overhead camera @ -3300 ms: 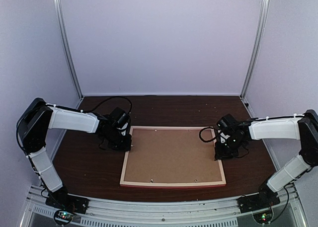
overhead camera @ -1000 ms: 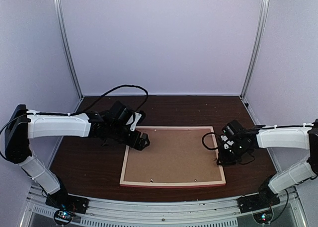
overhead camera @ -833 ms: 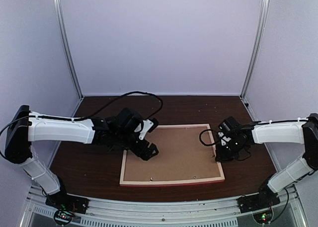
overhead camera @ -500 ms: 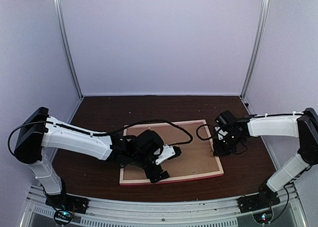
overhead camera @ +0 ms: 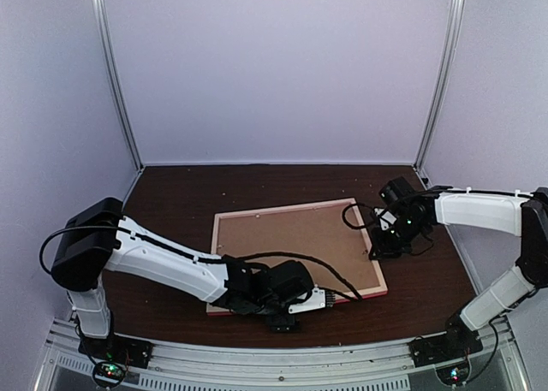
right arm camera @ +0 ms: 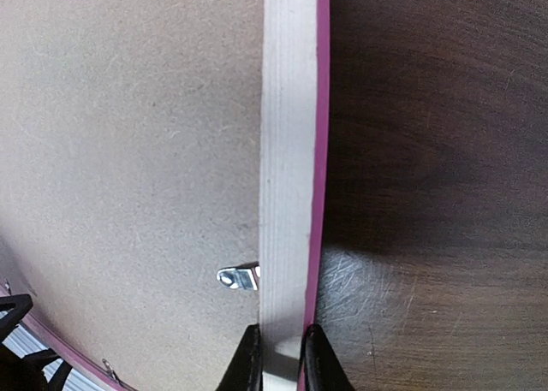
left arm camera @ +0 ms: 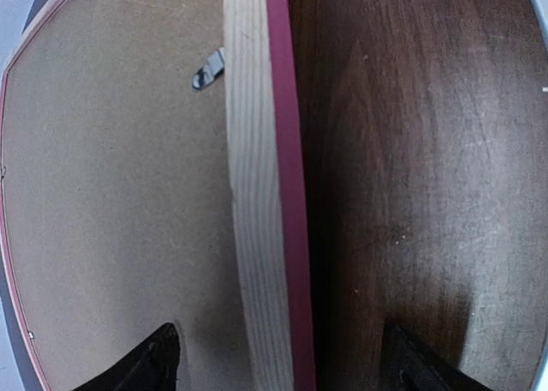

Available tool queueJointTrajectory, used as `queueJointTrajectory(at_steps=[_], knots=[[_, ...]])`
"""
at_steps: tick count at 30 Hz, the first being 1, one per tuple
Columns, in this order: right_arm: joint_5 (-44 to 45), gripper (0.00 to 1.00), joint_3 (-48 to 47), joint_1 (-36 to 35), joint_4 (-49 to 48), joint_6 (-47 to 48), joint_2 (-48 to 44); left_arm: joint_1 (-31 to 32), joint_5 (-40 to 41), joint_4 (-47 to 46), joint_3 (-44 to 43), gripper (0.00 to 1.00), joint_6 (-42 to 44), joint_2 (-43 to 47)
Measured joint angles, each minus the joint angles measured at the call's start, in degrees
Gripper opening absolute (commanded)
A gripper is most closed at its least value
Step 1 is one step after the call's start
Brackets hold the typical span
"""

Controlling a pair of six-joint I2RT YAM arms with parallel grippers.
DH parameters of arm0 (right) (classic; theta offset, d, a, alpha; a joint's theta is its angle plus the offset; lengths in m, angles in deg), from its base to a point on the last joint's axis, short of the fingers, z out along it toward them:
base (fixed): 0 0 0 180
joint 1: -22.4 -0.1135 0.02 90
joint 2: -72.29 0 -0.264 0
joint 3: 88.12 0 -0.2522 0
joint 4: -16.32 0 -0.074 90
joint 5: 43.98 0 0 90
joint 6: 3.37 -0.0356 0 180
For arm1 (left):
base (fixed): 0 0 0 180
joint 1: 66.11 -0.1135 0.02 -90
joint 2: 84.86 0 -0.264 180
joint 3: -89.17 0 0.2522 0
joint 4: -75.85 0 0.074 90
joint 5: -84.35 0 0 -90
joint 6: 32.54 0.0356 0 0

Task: Put the photo into the frame
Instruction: Pass from the right arm to the left

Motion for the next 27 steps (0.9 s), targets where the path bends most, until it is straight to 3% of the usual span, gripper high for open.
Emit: queueJointTrajectory(at_steps=[17, 27], knots=[[-3.13, 0.00, -1.79, 0.35, 3.45, 0.17, -0.39, 1.29, 9.77, 0.85, -1.79, 0.73, 2.27, -2.80], [-4.26, 0.00, -3.10, 0.48, 4.63, 0.39, -0.28, 3.65, 18.49, 0.37, -3.04, 0.47, 3.43, -5.20]])
